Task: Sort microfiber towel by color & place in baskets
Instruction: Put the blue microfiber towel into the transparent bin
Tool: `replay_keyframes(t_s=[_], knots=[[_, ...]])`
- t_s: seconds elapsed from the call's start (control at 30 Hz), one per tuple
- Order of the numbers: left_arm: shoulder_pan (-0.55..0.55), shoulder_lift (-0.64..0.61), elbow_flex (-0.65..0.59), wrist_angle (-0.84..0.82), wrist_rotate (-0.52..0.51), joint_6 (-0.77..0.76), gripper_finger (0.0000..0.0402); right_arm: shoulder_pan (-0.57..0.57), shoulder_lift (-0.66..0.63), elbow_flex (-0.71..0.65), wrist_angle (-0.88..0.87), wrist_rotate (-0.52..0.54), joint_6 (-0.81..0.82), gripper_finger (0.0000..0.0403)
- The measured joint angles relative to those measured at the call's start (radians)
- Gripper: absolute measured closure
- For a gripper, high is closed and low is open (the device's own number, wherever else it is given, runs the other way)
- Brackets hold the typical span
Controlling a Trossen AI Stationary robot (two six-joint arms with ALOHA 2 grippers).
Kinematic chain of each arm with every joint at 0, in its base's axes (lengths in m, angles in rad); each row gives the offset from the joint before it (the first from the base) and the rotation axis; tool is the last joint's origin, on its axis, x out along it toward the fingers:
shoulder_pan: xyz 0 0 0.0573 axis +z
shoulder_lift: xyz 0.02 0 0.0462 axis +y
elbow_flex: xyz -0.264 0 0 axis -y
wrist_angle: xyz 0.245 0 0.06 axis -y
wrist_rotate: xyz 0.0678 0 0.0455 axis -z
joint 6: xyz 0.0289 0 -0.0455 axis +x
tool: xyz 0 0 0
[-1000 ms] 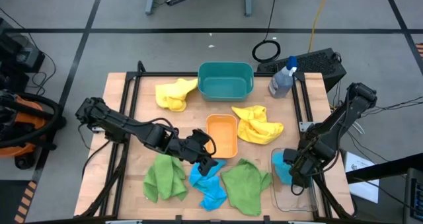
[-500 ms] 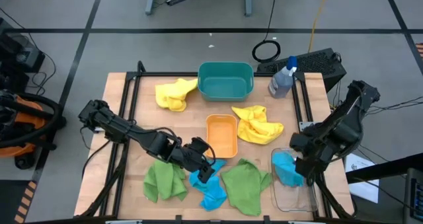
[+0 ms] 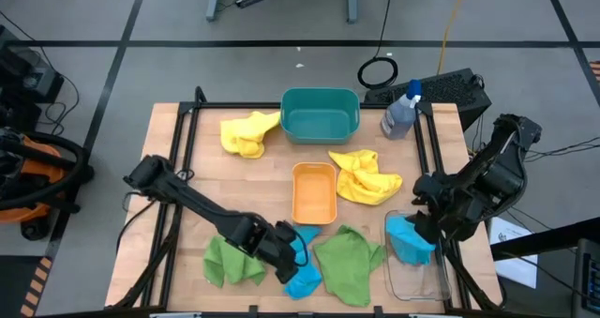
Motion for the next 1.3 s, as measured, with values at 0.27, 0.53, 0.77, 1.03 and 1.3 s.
replay_keyframes(t_s=[0.27, 0.53, 0.77, 1.03, 1.3], knots=[[0.004, 0.088, 0.000, -0.017, 0.039, -0.077, 0.0027, 0.000, 0.000, 0.000, 0.006, 0.000, -0.001, 0.0156], [0.019, 0.090, 0.001, -0.095, -0.070, -0.038, 0.0027, 0.000, 0.000, 0.000, 0.006, 0.002, -0.002, 0.0156], [0.050, 0.126, -0.022, -0.024, -0.051, 0.106, 0.0031, 0.000, 0.000, 0.000, -0.003, 0.007, -0.004, 0.0156], [0.091, 0.165, -0.027, 0.022, 0.087, 0.180, 0.0118, 0.000, 0.001, 0.000, -0.004, 0.039, -0.004, 0.0156], [0.107, 0.200, -0.026, 0.035, 0.082, 0.194, 0.0250, -0.007, 0.001, 0.000, -0.003, 0.057, -0.004, 0.0156]])
